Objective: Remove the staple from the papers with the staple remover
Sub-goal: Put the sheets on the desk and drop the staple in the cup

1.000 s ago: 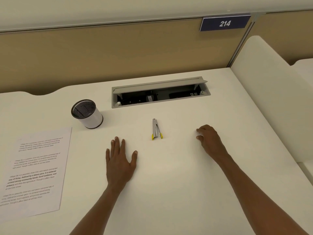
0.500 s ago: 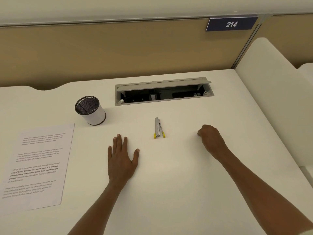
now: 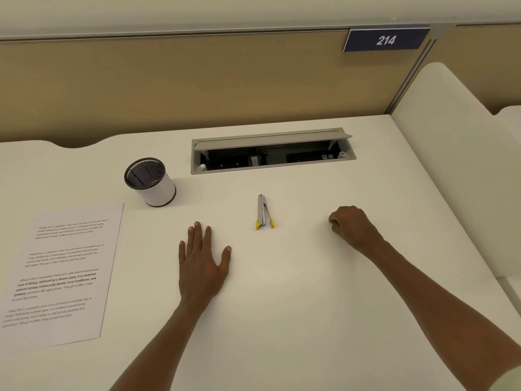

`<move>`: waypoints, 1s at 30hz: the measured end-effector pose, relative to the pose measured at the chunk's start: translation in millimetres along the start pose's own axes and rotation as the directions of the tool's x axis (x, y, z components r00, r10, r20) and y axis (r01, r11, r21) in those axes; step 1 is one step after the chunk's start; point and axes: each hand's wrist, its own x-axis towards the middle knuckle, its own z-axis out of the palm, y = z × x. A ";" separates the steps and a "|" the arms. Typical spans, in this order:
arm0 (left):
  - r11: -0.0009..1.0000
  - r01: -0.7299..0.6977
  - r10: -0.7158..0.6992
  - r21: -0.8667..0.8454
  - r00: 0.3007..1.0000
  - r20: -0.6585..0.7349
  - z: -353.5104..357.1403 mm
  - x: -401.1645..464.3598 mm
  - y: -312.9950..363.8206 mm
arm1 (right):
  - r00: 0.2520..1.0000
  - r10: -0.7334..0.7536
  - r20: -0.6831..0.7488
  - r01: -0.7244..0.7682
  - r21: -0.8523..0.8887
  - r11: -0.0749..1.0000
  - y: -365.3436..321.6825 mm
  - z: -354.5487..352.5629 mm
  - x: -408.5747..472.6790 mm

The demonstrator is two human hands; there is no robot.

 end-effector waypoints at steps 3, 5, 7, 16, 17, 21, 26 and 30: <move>1.000 0.004 -0.004 0.001 1.000 0.002 0.0 0.5 -0.2 | 0.975 0.220 0.001 -0.202 0.405 0.892 7.7 -1.9 2.5; 1.000 0.006 -0.006 0.004 1.000 0.004 0.7 0.4 -0.2 | 0.923 0.370 0.107 -0.341 0.673 0.656 11.2 -5.4 -0.5; 1.000 0.006 -0.006 0.005 1.000 0.002 1.1 0.2 -0.4 | 0.882 0.414 0.227 -0.386 0.851 0.356 11.8 -6.8 -4.9; 1.000 0.009 -0.009 0.000 1.000 0.004 0.3 0.4 -0.2 | 0.814 0.379 0.440 -0.276 0.867 -0.415 -9.3 -12.8 -17.0; 1.000 0.009 -0.009 0.003 1.000 0.004 0.3 0.5 -0.1 | 0.813 0.370 0.450 -0.260 0.849 -0.460 -13.7 -11.7 -17.6; 1.000 0.005 -0.005 0.008 1.000 0.003 0.7 0.7 -0.1 | 0.825 0.316 0.468 -0.217 0.780 -0.586 -35.9 -9.5 -15.5; 1.000 0.000 0.000 0.004 1.000 -0.013 1.5 0.8 -0.1 | 0.862 0.194 0.468 -0.250 0.726 -0.640 -71.9 -15.1 -3.4; 1.000 0.005 -0.005 0.008 1.000 -0.004 1.1 0.4 0.8 | 0.886 0.106 0.451 -0.291 0.720 -0.630 -108.4 -21.0 12.6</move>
